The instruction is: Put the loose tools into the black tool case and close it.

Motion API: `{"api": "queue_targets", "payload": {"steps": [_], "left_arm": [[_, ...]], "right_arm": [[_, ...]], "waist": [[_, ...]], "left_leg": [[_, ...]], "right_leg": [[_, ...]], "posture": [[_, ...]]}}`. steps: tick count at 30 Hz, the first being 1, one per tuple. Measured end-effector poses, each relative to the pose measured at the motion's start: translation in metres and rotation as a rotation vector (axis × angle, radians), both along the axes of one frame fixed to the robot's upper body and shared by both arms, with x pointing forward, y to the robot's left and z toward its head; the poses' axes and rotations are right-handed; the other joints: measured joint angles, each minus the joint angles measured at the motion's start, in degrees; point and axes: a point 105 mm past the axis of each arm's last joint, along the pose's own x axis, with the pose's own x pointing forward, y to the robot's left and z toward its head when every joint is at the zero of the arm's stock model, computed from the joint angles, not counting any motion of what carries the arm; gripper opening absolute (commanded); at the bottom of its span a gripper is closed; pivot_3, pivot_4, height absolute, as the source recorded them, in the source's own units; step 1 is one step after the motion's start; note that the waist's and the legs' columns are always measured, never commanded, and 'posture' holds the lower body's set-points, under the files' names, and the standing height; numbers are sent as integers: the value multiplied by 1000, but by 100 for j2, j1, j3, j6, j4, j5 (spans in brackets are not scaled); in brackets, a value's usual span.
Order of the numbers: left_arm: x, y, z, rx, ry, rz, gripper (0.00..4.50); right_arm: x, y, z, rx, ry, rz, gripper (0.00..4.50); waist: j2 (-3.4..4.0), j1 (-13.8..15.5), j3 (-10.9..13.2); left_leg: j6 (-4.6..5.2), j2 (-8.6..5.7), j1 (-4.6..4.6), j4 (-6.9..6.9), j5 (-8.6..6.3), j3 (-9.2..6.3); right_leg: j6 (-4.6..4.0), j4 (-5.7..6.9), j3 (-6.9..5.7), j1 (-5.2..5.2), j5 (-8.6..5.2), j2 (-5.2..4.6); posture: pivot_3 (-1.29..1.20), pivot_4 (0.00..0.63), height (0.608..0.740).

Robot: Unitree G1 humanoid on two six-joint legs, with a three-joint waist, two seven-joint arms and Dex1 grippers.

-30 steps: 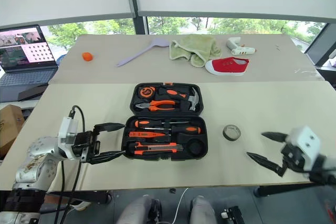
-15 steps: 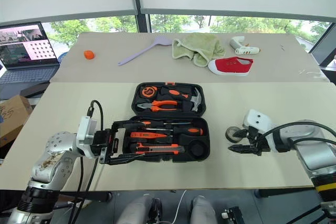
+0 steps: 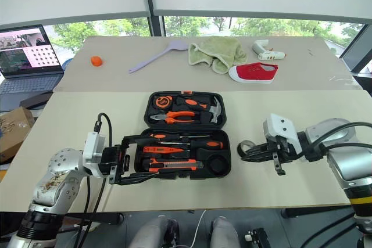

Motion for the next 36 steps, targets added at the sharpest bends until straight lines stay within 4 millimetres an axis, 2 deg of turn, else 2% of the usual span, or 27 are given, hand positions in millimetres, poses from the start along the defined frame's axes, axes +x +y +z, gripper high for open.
{"api": "queue_targets", "payload": {"steps": [2,4,6,11,15,18,19,21,24,29,31,33,36], "left_arm": [[-1,0,-2,3,5,0,4500],[-2,0,-3,11,7,-1,4500],[-3,2,-7,23,21,3,4500],[-4,4,-10,46,30,10,4500],[-3,4,-10,54,25,12,4500],[-2,6,-8,59,17,15,4500],[-1,7,-8,61,18,19,4500],[0,8,-9,61,19,24,4500],[1,9,-9,60,21,30,4500],[1,11,-9,60,21,48,4500],[2,14,-10,59,24,68,4500],[9,20,-8,47,32,141,4500],[37,42,-11,94,54,424,4500]], "right_arm": [[-5,24,-2,7,46,42,14],[-8,33,-15,-35,90,46,14],[-2,33,-30,-101,101,3,14],[4,35,-45,-198,83,-26,14],[6,36,-47,-256,56,-10,14],[2,27,-45,-330,86,-9,14],[2,27,-45,-329,92,-15,787],[6,29,-43,-312,78,-31,1235],[8,31,-39,-296,67,-29,2423],[2,33,-37,-278,93,21,4027],[-7,37,-31,-214,148,98,4027],[-16,37,-18,-129,194,168,4027],[-5,20,-1,-66,172,100,4027]], "waist": [[-1,-1,1],[-2,16,1],[-2,40,1],[-2,35,1],[-3,33,0],[-4,70,-2],[-10,71,-4],[-17,57,-8],[-18,14,-8],[-18,12,-8],[-21,9,-6],[-22,8,-4],[-26,22,-2]], "left_leg": [[0,-1,-3,-1,-1,-3],[-1,-4,-10,0,-1,-2],[-4,-11,-28,6,1,2],[-2,-15,-73,25,4,9],[0,-14,-74,34,2,7],[6,-14,-72,39,-2,-5],[7,-13,-73,39,-2,-6],[8,-14,-73,39,-3,-5],[3,-13,-77,37,0,-4],[1,-13,-87,34,1,-2],[2,-13,-87,36,1,-1],[4,-12,-86,37,1,-2],[5,-13,-82,38,0,-6]], "right_leg": [[-2,1,-2,-7,0,-18],[-2,1,-6,-12,0,-22],[1,1,-11,-58,1,-26],[8,11,-12,-72,8,-8],[9,11,-18,-67,8,-4],[11,2,-33,-74,8,-6],[11,0,-36,-74,8,-7],[12,1,-32,-66,8,-9],[11,9,-28,-66,8,-6],[10,8,-31,-72,7,0],[10,8,-31,-70,8,1],[11,10,-30,-69,8,1],[12,10,-30,-63,11,-2]], "posture": [[0,150,740],[0,150,740],[0,150,740],[0,150,740],[0,150,740],[0,150,740],[0,150,740],[0,150,740],[0,150,740],[0,150,740],[0,150,740],[0,150,740],[0,150,740]]}}
